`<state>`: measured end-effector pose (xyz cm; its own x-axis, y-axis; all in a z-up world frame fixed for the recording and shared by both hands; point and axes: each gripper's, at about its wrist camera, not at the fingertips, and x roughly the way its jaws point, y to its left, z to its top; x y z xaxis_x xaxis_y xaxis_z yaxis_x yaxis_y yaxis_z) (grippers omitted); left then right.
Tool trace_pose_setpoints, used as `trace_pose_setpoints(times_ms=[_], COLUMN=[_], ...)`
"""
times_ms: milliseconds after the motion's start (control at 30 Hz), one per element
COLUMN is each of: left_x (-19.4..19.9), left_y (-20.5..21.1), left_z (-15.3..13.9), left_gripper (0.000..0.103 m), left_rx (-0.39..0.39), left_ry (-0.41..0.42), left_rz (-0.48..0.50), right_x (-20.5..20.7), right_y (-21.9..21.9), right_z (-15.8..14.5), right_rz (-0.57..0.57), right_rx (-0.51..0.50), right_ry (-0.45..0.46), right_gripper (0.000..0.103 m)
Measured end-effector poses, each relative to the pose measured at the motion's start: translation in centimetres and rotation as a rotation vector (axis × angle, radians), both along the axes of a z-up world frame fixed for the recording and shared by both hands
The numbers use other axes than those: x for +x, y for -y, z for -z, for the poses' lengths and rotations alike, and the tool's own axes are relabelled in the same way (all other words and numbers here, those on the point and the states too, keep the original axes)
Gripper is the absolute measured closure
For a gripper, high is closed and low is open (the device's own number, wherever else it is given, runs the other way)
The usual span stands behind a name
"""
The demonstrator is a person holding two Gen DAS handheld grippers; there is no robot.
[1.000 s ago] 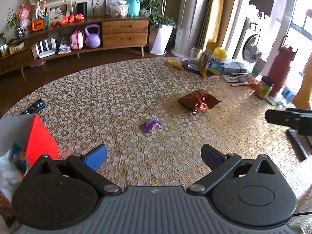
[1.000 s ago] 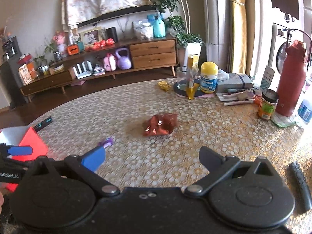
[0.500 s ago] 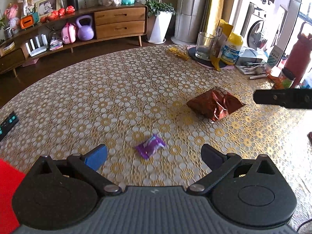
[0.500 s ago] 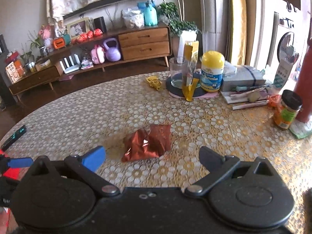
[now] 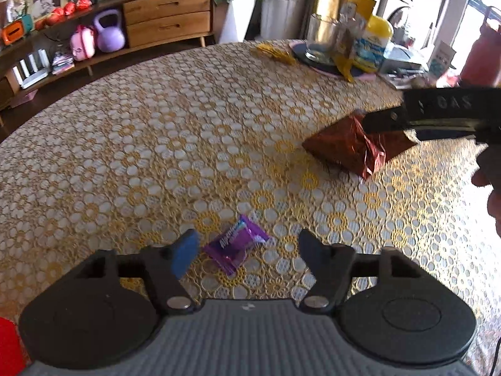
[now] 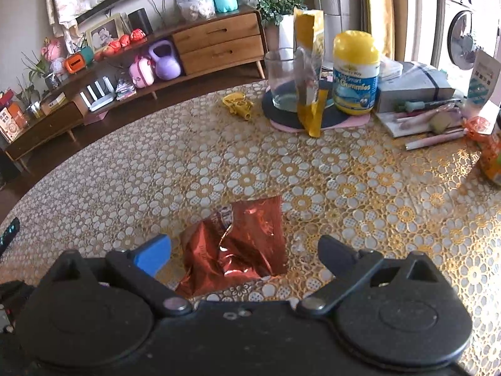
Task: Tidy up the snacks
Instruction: 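Grasp the purple candy with the left gripper while the right grasps the Oreo bag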
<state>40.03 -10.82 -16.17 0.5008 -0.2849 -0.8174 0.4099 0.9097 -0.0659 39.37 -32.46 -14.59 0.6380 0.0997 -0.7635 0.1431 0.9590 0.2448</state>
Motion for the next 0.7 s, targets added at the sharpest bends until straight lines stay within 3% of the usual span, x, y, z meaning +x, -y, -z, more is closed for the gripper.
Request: trace_pose_setpoints(times_ms=[133,167,267,433,467,600,700], left_x=[-0.4,-0.5,-0.7,-1.4,-1.4,-1.7,-2.0], left_y=[0.3,0.3,0.7,1.6,1.6,1.8,1.7], left_z=[0.4,0.4,0.4,0.3,0.2,0.0,-0.2], left_gripper=[0.047,0.057,0.073,0.082,0.093,0.096,0.097], left_rx=[0.018,0.023,0.03,0.033,0.024,0.003,-0.012], left_ry=[0.033,0.042,0.063,0.095,0.095,0.096,0.091], left_rz=[0.033,0.04,0.064,0.088,0.085,0.069,0.057], right_x=[0.5,0.6,0.7,0.2,0.0,-1.2,-2.3], right_y=[-0.3,-0.4,-0.7,-1.4,-1.5,-2.0,-2.1], right_z=[1.1,1.4,2.1,2.7,2.6,2.1,1.7], right_rz=[0.0,-0.003,-0.005,-0.018,-0.024,-0.032,-0.039], right_rx=[0.012,0.01,0.01,0.017,0.014,-0.009,-0.005], right_ry=[-0.022,-0.028,-0.042,-0.042,-0.035,-0.011,-0.004], right_gripper=[0.007,0.007,0.015,0.032,0.036,0.057,0.06])
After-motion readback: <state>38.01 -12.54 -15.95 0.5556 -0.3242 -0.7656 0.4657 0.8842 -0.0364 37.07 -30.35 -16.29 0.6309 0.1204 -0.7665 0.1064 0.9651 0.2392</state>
